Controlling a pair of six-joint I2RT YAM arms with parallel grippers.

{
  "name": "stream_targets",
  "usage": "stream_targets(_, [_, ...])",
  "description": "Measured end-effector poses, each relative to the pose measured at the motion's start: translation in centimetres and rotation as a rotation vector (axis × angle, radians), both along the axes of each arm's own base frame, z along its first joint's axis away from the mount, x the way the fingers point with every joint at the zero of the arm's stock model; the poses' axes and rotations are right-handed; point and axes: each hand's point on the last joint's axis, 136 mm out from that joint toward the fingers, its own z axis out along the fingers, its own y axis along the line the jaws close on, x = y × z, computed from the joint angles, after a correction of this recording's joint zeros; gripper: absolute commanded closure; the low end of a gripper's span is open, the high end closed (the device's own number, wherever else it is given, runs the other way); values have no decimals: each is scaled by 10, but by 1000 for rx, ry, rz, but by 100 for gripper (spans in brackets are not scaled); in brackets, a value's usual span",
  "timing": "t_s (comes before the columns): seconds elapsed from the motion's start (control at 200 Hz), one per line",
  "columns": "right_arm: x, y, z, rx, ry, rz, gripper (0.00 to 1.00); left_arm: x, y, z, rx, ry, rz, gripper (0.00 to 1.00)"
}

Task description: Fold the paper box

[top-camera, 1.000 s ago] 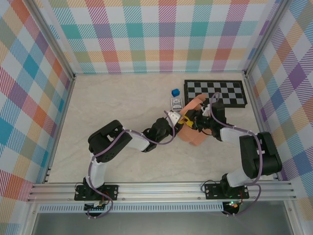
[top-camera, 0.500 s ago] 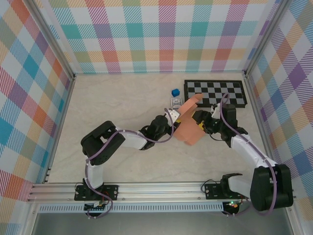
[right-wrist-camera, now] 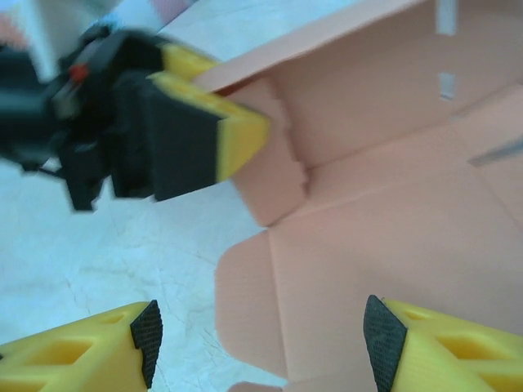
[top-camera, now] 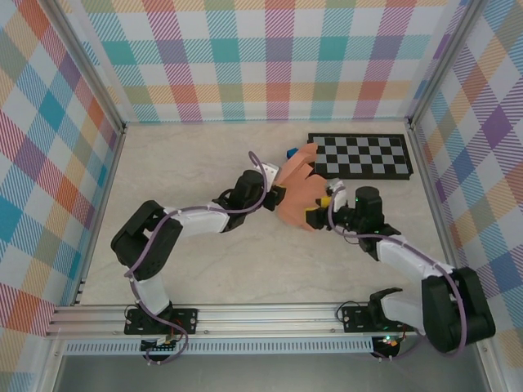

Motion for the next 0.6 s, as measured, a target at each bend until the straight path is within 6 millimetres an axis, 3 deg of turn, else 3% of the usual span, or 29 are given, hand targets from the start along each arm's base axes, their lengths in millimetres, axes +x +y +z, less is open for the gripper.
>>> stream_targets(0.19, [1,48,-17,-70,-138,185,32,-4,1,7,-55,62,1,72])
stream_targets(0.37, [17,61,-19,-94,-217,219,33,-10,5,20,-91,103,-7,73])
stream_targets(0.6, [40,77,-4,-90,-307,260,46,-12,9,39,-143,112,-13,73])
